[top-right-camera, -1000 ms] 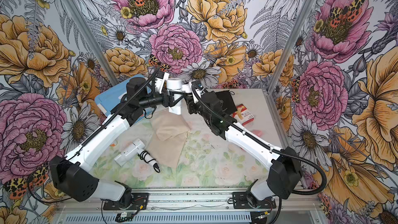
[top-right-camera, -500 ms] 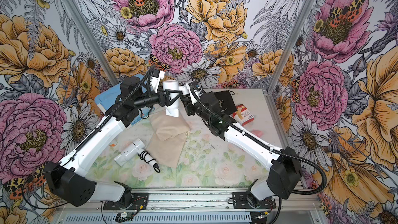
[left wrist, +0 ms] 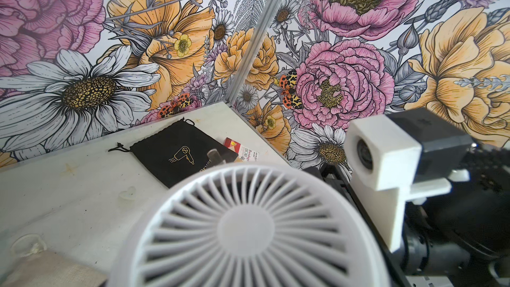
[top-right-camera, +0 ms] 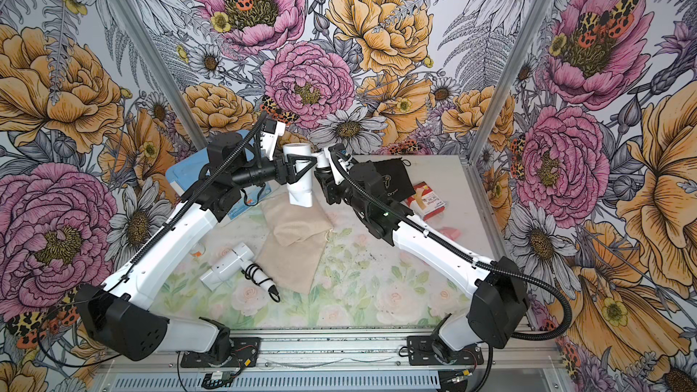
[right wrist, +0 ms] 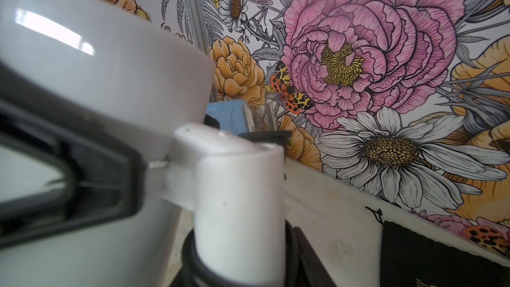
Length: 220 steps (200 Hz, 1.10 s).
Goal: Pack away hair dryers
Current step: Fold the hair dryer.
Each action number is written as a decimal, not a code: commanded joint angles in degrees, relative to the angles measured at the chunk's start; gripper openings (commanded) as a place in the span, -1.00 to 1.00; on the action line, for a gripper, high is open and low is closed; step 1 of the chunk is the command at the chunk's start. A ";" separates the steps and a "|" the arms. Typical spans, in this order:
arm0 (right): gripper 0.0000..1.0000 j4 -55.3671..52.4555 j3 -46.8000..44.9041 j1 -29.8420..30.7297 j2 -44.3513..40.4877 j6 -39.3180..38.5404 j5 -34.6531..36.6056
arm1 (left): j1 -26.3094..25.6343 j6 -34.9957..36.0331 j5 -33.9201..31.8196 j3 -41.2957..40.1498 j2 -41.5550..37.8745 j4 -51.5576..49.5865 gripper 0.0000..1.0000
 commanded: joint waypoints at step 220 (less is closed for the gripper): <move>0.41 -1.89 -7.82 -11.10 -6.86 11.82 -0.60 | 3.16 -5.41 -1.06 -4.91 2.56 11.34 -0.60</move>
